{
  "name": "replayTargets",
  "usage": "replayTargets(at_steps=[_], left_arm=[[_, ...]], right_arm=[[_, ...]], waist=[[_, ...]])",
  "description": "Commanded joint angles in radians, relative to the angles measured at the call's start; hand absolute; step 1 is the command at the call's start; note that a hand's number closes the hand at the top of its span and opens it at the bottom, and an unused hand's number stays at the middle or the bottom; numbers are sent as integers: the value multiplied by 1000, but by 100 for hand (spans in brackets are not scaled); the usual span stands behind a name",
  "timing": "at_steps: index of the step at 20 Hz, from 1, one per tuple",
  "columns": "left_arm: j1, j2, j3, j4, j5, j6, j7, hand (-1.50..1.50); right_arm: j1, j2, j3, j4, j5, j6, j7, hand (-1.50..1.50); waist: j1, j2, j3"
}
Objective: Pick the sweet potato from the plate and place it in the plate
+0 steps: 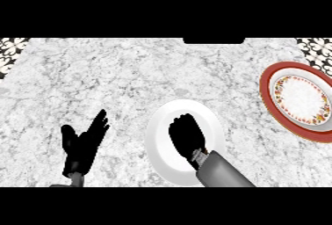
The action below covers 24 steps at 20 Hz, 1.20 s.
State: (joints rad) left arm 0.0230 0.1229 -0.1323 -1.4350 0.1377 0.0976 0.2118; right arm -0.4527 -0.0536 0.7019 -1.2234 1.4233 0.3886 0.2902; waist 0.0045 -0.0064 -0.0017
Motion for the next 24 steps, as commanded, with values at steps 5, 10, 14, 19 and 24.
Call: replayTargets(at_steps=[5, 10, 14, 19, 24], left_arm=[[-12, 18, 28, -16, 5, -25, 31, 0], [-23, -2, 37, 8, 1, 4, 6, 0], [5, 8, 43, 5, 5, -4, -2, 0], [-17, 6, 14, -15, -5, -25, -10, 0], [-35, 11, 5, -12, -2, -45, 4, 0]], right_arm=[[85, -54, 18, -133, 45, -187, -94, 150], [-60, 52, -418, -99, -16, -301, 309, 150], [-122, 53, -611, -119, 12, -435, 563, 150], [-247, 53, -755, -64, 157, -624, 854, 150], [-314, 45, -870, -12, 314, -809, 1030, 150]], waist=[[-6, 5, 2], [-40, 18, 10], [-34, 21, 10], [36, 36, 3], [61, 42, 3]])
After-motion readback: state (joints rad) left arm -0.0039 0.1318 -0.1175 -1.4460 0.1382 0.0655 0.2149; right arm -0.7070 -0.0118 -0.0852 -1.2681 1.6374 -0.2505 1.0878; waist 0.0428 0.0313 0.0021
